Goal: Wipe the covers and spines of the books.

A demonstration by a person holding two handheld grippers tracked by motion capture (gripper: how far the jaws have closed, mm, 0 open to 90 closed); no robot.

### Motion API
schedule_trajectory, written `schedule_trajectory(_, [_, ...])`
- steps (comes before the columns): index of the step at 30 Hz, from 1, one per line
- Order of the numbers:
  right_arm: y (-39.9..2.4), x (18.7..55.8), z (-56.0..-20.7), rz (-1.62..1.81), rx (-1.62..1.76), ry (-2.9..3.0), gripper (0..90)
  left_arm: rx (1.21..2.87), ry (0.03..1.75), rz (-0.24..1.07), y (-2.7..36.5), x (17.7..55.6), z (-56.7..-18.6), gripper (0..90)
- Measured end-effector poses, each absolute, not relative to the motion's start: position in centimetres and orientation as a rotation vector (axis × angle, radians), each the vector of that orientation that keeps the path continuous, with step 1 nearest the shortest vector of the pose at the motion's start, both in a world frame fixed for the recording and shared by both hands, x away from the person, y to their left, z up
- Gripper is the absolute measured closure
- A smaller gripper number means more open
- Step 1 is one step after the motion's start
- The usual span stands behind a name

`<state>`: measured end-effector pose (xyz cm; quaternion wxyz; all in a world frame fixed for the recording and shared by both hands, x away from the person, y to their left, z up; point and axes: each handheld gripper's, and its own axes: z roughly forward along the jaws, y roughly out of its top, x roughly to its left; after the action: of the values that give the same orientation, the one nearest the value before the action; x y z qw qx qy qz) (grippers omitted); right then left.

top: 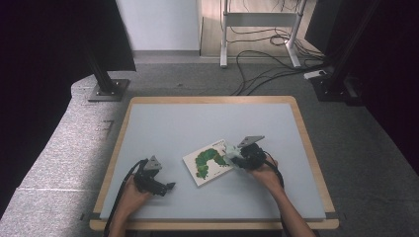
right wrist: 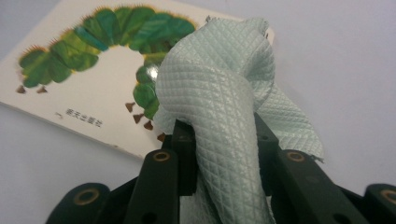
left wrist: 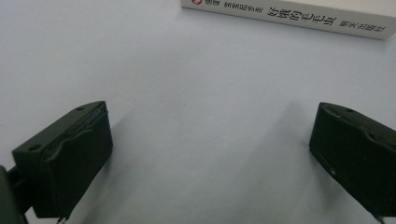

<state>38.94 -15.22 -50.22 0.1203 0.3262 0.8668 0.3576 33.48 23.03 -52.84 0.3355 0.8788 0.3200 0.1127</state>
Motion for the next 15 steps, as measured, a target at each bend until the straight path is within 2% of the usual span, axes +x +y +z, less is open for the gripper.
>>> schedule_trajectory(4, [-15.45, 38.98, -50.46, 1.041, 0.963, 2.530, 57.4, 2.293, 0.834, 0.294, 23.04, 33.47, -52.84, 0.0])
schedule_trajectory(6, [-15.64, 38.89, -50.21, 1.035, 0.961, 2.516, 55.2, 2.293, 0.834, 0.295, 23.05, 33.46, -52.84, 0.0])
schedule_trajectory(10, [-15.88, 38.71, -50.05, 1.006, 0.959, 2.499, 68.0, 2.293, 0.833, 0.295, 23.07, 33.44, -52.84, 0.0])
schedule_trajectory(15, [-15.15, 38.33, -50.73, 0.998, 0.927, 2.503, 71.9, 2.293, 0.832, 0.295, 23.11, 33.43, -52.85, 0.0])
